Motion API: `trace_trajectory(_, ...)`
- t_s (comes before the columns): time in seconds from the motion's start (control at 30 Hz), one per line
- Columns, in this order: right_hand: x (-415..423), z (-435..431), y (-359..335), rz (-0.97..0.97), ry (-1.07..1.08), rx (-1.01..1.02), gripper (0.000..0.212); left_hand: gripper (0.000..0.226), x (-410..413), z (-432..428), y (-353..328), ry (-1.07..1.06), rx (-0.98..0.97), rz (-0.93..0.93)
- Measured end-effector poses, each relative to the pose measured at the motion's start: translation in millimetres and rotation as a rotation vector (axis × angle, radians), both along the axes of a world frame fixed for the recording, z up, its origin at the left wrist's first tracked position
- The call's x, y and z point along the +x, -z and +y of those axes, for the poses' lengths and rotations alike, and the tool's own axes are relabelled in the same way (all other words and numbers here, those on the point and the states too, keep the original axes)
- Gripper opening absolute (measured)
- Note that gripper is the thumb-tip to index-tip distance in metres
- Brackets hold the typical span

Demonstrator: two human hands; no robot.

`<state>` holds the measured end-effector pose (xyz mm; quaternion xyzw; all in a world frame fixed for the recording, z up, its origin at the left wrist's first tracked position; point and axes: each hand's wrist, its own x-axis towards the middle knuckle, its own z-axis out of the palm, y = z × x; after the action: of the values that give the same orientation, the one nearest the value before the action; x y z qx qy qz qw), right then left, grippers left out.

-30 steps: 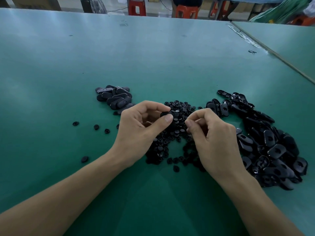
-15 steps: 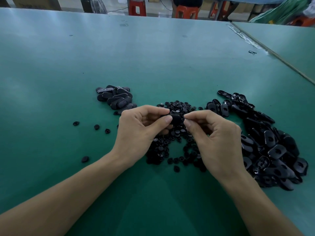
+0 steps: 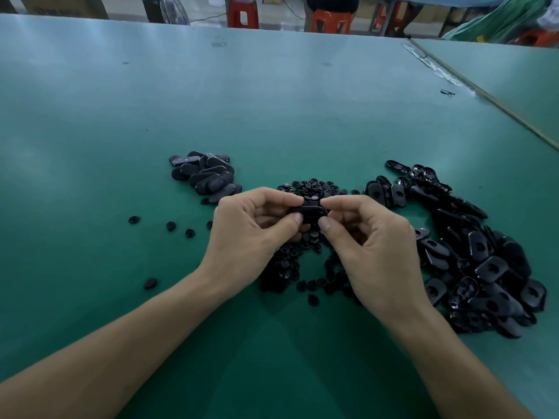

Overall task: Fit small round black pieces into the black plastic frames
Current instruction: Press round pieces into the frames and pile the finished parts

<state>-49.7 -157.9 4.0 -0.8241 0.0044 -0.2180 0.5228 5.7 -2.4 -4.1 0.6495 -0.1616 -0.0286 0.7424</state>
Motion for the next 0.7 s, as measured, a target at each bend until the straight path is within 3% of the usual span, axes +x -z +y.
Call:
trace_trajectory(0.53,0.3,-0.4,-1.4,0.021,0.001,0.038,0.018,0.023,-0.2,1.2,-0.6,0.015,0.087,-0.044)
trace_trajectory(0.7,-1.9,3.1,-1.5,0.015,-0.012,-0.049,0.017,0.019,-1.2,0.9,-0.2,0.011,0.133,-0.097)
